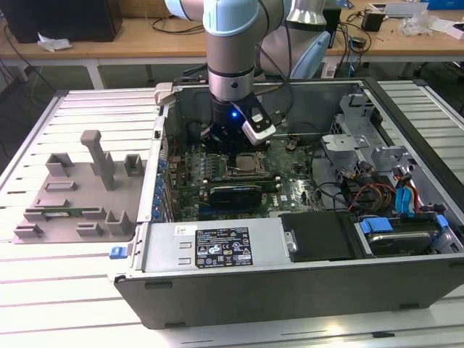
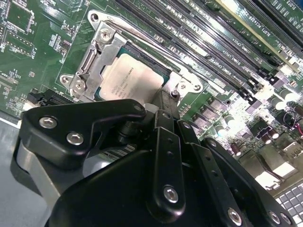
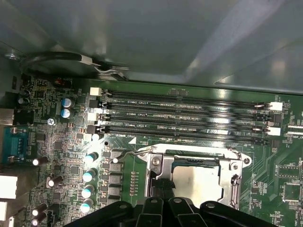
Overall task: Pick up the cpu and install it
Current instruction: 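Close the cpu cover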
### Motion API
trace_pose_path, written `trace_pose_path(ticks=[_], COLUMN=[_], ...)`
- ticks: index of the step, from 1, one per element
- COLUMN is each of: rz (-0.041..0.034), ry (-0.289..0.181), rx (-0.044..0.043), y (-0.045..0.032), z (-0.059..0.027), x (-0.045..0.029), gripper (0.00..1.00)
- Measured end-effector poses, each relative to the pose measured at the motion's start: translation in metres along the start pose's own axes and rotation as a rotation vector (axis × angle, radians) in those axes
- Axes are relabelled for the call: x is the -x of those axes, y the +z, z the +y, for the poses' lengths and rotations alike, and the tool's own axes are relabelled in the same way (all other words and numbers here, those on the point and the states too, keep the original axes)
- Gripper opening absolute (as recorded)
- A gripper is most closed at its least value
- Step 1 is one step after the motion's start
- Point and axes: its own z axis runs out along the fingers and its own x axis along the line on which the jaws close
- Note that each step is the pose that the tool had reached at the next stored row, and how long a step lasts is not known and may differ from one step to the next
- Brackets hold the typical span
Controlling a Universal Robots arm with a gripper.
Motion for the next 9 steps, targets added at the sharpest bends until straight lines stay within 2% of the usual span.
trace_pose_path(ticks=[9], rz=[0.0000], ry=[0.000], rx=[0.0000], y=[0.0025], z=[0.0002], x=[-0.0030], gripper=[0.11])
